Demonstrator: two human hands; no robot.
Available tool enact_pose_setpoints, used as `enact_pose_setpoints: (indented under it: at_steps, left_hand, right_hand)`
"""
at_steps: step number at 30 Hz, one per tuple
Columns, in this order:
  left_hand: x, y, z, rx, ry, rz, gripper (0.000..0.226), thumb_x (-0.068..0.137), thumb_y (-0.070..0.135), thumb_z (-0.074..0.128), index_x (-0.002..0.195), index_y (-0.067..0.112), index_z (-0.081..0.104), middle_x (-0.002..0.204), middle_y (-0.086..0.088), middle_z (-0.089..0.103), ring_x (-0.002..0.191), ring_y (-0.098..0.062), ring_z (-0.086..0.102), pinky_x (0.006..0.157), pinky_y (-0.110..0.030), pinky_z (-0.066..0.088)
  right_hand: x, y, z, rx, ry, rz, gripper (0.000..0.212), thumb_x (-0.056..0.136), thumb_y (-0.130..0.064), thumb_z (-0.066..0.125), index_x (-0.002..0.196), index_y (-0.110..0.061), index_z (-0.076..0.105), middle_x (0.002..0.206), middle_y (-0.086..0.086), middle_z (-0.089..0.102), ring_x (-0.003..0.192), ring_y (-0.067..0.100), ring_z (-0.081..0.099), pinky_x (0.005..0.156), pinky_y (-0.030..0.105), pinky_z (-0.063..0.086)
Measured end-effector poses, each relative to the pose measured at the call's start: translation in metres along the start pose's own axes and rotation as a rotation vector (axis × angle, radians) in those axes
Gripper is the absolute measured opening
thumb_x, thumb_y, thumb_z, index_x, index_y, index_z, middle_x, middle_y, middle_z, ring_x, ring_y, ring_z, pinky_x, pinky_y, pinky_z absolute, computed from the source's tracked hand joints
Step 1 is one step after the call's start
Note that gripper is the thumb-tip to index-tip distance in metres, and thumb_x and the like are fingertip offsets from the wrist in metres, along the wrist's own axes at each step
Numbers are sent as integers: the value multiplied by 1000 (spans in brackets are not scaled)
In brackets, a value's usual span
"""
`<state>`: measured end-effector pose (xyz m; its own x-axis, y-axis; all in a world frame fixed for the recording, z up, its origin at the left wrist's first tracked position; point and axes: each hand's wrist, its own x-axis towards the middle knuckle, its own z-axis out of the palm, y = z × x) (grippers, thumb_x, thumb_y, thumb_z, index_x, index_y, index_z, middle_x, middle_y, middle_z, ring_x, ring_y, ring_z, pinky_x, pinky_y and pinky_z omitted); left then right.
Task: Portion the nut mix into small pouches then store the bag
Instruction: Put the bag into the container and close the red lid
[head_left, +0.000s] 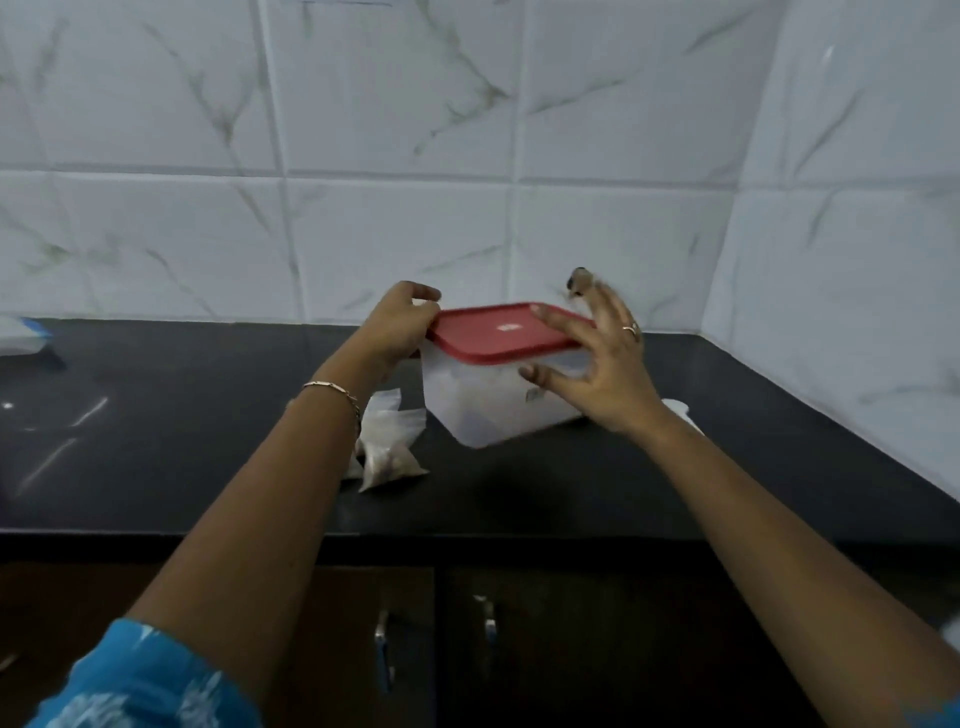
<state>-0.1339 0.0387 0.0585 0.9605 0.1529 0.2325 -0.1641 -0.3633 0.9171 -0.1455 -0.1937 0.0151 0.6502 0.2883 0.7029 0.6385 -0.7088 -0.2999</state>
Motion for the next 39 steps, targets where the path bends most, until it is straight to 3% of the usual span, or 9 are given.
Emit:
enact_pose_setpoints:
  at_steps: [6, 12, 15, 17, 19, 21, 24, 28, 39]
  left_hand:
    - [-9, -23, 73, 59, -277, -3, 29, 97, 10, 43, 125, 8, 52, 81, -7, 57, 69, -18, 55, 68, -33, 47]
    - [-14, -25, 102, -250, -290, 11, 19, 99, 29, 52, 112, 14, 54, 112, -8, 66, 81, -18, 59, 67, -35, 51]
    - [-34, -29, 100, -456, -491, 3, 45, 83, 52, 57, 103, 11, 54, 91, 0, 70, 79, -9, 66, 67, -24, 55]
    - [-40, -50, 96, -490, -624, 31, 80, 71, 58, 71, 127, 6, 46, 115, -4, 68, 104, -15, 66, 84, -27, 54]
    - [-45, -70, 92, -401, -719, 68, 112, 63, 50, 84, 150, 19, 21, 146, -4, 47, 131, -17, 49, 106, -33, 43]
    - [-46, -78, 93, -241, -759, 85, 134, 58, 36, 91, 153, 30, -2, 153, 1, 35, 139, -13, 38, 112, -34, 37]
    - [-54, -72, 105, -65, -650, 112, 150, 51, 24, 94, 149, 27, -20, 151, 6, 23, 137, -6, 35, 107, -24, 40]
    - [-59, -70, 127, -83, -516, 192, 127, 67, -11, 80, 146, 18, -16, 138, 7, 30, 113, 10, 43, 82, -6, 45]
    - [-58, -70, 141, -69, -455, 179, 125, 69, -5, 81, 149, 14, -14, 137, 8, 28, 127, -5, 34, 76, 4, 38]
  right_hand:
    - [-61, 34, -32, -111, -95, -25, 70, 76, -78, 47, 123, -30, 65, 142, -9, 52, 139, 12, 37, 114, 45, 29]
    - [-76, 44, -45, -244, -116, 27, 72, 77, -81, 42, 126, -32, 62, 131, -15, 61, 124, 4, 52, 105, 38, 43]
    - [-75, 34, -49, -306, -120, 46, 76, 74, -84, 43, 126, -32, 63, 129, -16, 62, 120, 3, 55, 100, 32, 47]
    - [-70, 26, -53, -363, -143, 72, 81, 71, -88, 40, 123, -31, 62, 122, -14, 65, 111, 7, 60, 90, 29, 48]
    - [-63, 16, -53, -469, -184, 73, 85, 69, -91, 32, 117, -27, 61, 111, -10, 68, 99, 12, 63, 80, 30, 47]
    - [-57, 8, -50, -561, -226, 60, 88, 68, -92, 28, 112, -23, 58, 104, -6, 66, 92, 16, 62, 75, 32, 45]
    - [-49, -4, -45, -613, -278, -4, 76, 74, -87, 32, 101, -20, 56, 97, -2, 64, 85, 18, 58, 72, 34, 43]
    - [-42, -21, -46, -687, -377, -152, 55, 93, -66, 33, 88, -15, 53, 87, 3, 62, 71, 17, 48, 66, 31, 39]
    - [-38, -33, -41, -797, -516, -228, 43, 103, -35, 30, 96, -10, 64, 92, 6, 68, 69, 21, 48, 63, 36, 47]
